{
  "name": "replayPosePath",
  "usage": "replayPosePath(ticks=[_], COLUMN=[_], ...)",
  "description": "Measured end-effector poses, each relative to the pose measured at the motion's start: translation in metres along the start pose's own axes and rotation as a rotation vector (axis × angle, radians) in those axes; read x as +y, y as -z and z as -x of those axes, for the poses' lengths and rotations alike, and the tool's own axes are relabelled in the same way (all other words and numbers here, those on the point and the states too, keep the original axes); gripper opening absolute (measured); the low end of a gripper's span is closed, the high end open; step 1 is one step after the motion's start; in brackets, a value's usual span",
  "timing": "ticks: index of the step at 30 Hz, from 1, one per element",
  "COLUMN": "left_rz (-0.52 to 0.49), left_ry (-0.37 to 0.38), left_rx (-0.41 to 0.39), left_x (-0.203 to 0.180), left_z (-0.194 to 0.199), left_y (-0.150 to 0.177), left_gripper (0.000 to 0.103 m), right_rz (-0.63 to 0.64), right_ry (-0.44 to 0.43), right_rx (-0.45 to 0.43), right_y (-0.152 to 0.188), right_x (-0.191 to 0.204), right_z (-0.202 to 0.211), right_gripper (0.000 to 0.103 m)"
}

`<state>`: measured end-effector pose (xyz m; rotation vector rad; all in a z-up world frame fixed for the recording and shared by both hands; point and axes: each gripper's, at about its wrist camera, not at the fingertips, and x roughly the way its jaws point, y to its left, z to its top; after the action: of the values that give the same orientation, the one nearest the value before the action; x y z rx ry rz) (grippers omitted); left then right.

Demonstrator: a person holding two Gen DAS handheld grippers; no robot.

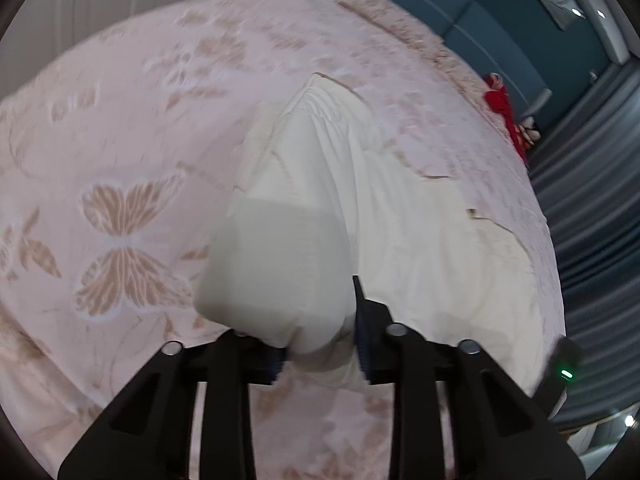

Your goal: Fold large clothes

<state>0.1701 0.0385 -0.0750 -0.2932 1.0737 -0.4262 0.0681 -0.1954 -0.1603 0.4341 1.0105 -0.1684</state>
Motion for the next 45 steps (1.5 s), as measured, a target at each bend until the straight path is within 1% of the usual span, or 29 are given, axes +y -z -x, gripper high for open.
replayPosePath(ticks=[2, 4, 5, 6, 9, 12, 14, 16, 18, 21, 24, 26, 28, 30, 32, 33, 34, 36, 38, 42, 45], left_rz=[-0.051, -0.121, -0.157, -0.197, -0.259, -0.316, -0.353, -0.382, -0.399, -0.428, -0.464, -0.474, -0.503, -0.523, -0.528, -0.529, -0.533, -0.567, -0.592, -0.633, -0.677], left_ry=[0.001, -0.007, -0.008, -0.006, 0.008, 0.013, 0.009, 0.017, 0.024, 0.018, -0.014, -0.031, -0.050, -0.057, -0.040, -0.025, -0.017, -0.006, 0.003, 0.022, 0.026], left_rx=[-0.019, -0.042, -0.052, -0.060, -0.061, -0.051, -0.051, -0.041, -0.034, -0.038, -0.031, -0.011, -0.018, -0.023, -0.017, -0.008, -0.001, 0.010, 0.028, 0.083, 0.130], left_x=[-0.020, -0.046, -0.059, -0.076, -0.106, -0.137, -0.150, -0.164, -0.171, -0.176, -0.178, -0.178, -0.184, -0.192, -0.200, -0.205, -0.209, -0.222, -0.235, -0.258, -0.277], left_z=[0.016, 0.034, 0.042, 0.051, 0.063, 0.065, 0.064, 0.064, 0.064, 0.071, 0.067, 0.057, 0.052, 0.048, 0.044, 0.042, 0.041, 0.037, 0.029, 0.009, -0.010], left_y=[-0.002, -0.001, -0.001, 0.000, 0.005, 0.015, 0.021, 0.026, 0.028, 0.033, 0.040, 0.042, 0.045, 0.045, 0.044, 0.043, 0.043, 0.050, 0.060, 0.085, 0.108], left_gripper=[0.021, 0.020, 0.020, 0.020, 0.019, 0.018, 0.017, 0.017, 0.016, 0.015, 0.015, 0.015, 0.015, 0.015, 0.015, 0.015, 0.015, 0.015, 0.015, 0.015, 0.014], right_rz=[-0.016, -0.031, -0.029, -0.019, -0.026, -0.069, -0.097, -0.114, -0.110, -0.101, -0.105, -0.122, -0.149, -0.177, -0.197, -0.207, -0.212, -0.236, -0.291, -0.355, -0.363], right_ry=[-0.008, -0.006, -0.006, -0.001, 0.003, -0.033, -0.072, -0.104, -0.116, -0.182, -0.242, -0.260, -0.280, -0.319, -0.357, -0.383, -0.399, -0.399, -0.375, -0.258, -0.172], right_rx=[0.004, -0.002, -0.011, -0.022, -0.026, 0.002, 0.014, 0.024, 0.025, 0.042, 0.077, 0.085, 0.088, 0.094, 0.110, 0.109, 0.089, 0.068, 0.039, -0.025, -0.048], right_y=[-0.001, -0.002, 0.000, 0.004, 0.016, 0.022, 0.025, 0.025, 0.021, 0.014, 0.009, 0.006, 0.002, -0.002, -0.003, -0.002, 0.002, 0.012, 0.027, 0.051, 0.062], right_x=[-0.002, -0.001, -0.001, -0.001, -0.010, -0.023, -0.029, -0.027, -0.022, -0.009, 0.006, 0.011, 0.013, 0.011, 0.003, -0.006, -0.017, -0.042, -0.077, -0.137, -0.160], right_z=[0.003, 0.018, 0.026, 0.036, 0.053, 0.048, 0.041, 0.034, 0.030, 0.022, 0.002, -0.012, -0.017, -0.020, -0.017, -0.008, 0.008, 0.033, 0.061, 0.110, 0.131], right_gripper=[0.016, 0.012, 0.008, 0.007, 0.005, 0.003, 0.003, 0.005, 0.006, 0.006, 0.006, 0.006, 0.006, 0.006, 0.004, 0.004, 0.004, 0.003, 0.003, 0.003, 0.003])
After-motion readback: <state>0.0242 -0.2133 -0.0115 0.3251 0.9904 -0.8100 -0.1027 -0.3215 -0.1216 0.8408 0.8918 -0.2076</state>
